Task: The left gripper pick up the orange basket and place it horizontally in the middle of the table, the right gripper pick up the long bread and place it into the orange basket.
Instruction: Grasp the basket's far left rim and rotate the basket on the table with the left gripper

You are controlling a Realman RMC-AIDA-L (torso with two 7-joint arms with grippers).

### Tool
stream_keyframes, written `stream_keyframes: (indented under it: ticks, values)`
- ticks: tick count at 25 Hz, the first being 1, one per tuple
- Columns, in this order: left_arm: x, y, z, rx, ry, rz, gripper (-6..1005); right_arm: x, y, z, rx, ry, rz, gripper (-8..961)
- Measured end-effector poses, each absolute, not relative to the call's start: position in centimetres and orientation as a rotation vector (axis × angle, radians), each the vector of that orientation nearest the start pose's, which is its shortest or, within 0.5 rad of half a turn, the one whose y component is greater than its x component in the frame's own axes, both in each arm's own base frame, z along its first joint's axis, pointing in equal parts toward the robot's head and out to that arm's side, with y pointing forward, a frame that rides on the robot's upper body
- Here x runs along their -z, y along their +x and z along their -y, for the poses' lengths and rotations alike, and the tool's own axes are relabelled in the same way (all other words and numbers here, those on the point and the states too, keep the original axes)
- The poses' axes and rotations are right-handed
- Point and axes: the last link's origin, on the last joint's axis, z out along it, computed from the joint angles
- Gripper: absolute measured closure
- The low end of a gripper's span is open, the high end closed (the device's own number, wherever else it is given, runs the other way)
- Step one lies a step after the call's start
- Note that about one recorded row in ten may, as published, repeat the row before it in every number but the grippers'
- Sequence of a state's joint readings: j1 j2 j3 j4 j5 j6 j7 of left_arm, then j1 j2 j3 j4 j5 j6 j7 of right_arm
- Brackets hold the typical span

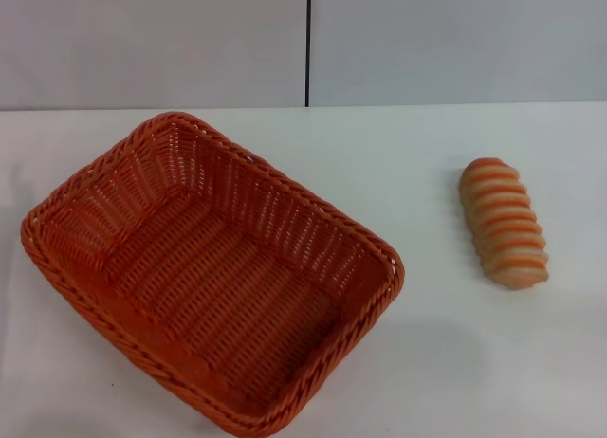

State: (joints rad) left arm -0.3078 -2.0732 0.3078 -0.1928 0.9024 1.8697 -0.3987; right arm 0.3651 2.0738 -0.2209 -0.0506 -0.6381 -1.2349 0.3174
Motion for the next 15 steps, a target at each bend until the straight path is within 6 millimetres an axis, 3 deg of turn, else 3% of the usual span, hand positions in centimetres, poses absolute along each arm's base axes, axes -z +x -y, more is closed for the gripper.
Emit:
stream_keyframes:
  ticks: [1,5,15]
  values:
    - [-4.44,-33.57,-23.26,1.157,-1.132,0.448,803,-8.46,42.32,-27.52,-0.668,-0.914,-0.729,418]
    - [-4.42,-33.49,-23.57,1.16,-1.138,0.451,598,-8.46,42.33,-27.51,-0.667,-0.914,-0.729,418]
    - [-5.29,-33.43,-23.75,1.269,-1.193,0.465,252,-8.39,42.38,-27.56,-0.665,-0.916,-0.736,417]
